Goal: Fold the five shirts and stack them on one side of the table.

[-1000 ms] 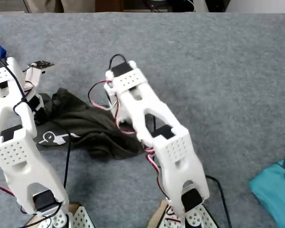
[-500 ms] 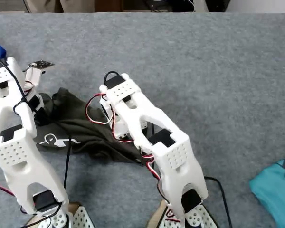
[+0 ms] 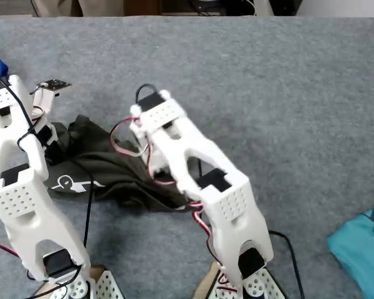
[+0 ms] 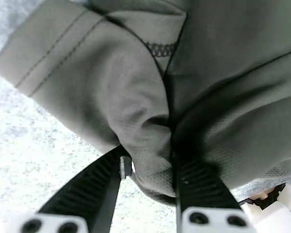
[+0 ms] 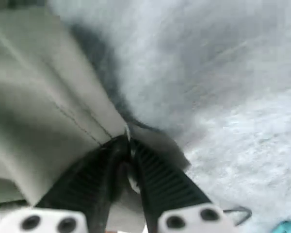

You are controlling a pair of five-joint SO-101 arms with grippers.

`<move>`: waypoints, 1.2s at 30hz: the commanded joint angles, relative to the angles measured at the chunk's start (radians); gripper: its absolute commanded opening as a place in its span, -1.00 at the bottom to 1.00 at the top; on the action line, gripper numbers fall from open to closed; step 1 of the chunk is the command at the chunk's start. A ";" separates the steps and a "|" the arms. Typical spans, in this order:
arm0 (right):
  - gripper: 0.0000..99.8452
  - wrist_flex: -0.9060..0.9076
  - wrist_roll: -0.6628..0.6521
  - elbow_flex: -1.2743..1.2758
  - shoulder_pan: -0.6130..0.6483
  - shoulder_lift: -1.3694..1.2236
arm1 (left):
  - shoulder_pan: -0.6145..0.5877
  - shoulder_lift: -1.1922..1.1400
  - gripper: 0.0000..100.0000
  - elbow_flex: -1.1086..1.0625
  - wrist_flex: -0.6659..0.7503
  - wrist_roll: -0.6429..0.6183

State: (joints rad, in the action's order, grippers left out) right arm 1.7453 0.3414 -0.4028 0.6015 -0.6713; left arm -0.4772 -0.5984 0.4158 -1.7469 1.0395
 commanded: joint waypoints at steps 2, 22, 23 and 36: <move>-0.99 0.002 0.014 -0.228 -0.094 0.076 | -0.008 0.059 -0.71 0.034 -0.012 -0.006; -0.99 -0.129 -0.028 -0.492 -0.300 -0.114 | -0.006 0.059 -0.71 0.034 -0.012 -0.008; -0.99 -0.098 -0.031 -0.492 -0.289 -0.130 | -0.006 0.059 -0.71 0.034 -0.012 -0.008; -0.56 -0.071 0.034 -0.487 -0.162 -0.182 | -0.005 0.059 -0.71 0.032 -0.012 -0.008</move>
State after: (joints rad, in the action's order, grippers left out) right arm 1.6747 0.3613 -0.8462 0.4035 -0.8569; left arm -0.4772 -0.5984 0.4158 -1.7469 1.0395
